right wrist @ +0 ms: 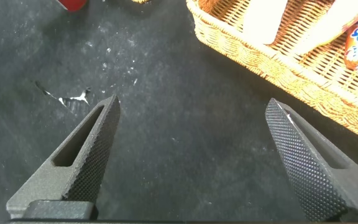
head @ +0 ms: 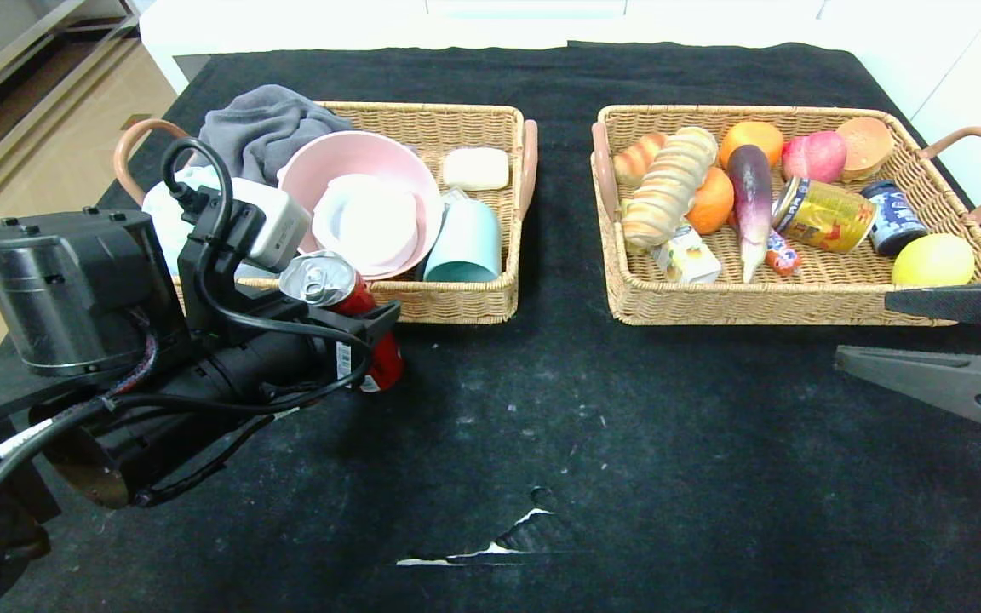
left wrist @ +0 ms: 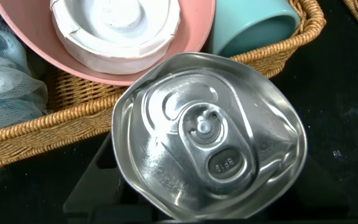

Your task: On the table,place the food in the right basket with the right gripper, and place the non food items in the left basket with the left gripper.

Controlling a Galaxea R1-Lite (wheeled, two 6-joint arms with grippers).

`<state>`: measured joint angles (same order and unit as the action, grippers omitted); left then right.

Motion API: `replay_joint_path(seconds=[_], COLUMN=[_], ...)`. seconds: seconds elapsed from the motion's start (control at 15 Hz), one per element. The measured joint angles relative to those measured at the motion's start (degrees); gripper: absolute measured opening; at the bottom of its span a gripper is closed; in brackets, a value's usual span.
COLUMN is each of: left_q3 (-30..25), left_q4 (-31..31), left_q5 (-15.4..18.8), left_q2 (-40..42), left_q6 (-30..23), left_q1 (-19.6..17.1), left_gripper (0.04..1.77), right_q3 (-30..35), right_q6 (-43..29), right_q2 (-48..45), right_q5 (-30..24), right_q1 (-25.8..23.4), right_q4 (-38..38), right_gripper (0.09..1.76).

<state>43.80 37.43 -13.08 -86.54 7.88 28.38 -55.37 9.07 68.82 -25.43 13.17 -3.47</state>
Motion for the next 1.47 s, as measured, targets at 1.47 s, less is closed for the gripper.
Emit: replay_joint_path(seconds=[1.47], left_q3=[15.5], left_q4=[-19.3], left_q5=[-0.3], left_q2=[3.7], left_q6=[-0.9], left_q1=[11.9], left_gripper=[1.06], right_q3=[-0.3], right_q6=[0.0], right_q2=[0.7], right_q5=[0.0], right_q1=[-0.5], right_q4=[0.1], right_gripper=[1.71])
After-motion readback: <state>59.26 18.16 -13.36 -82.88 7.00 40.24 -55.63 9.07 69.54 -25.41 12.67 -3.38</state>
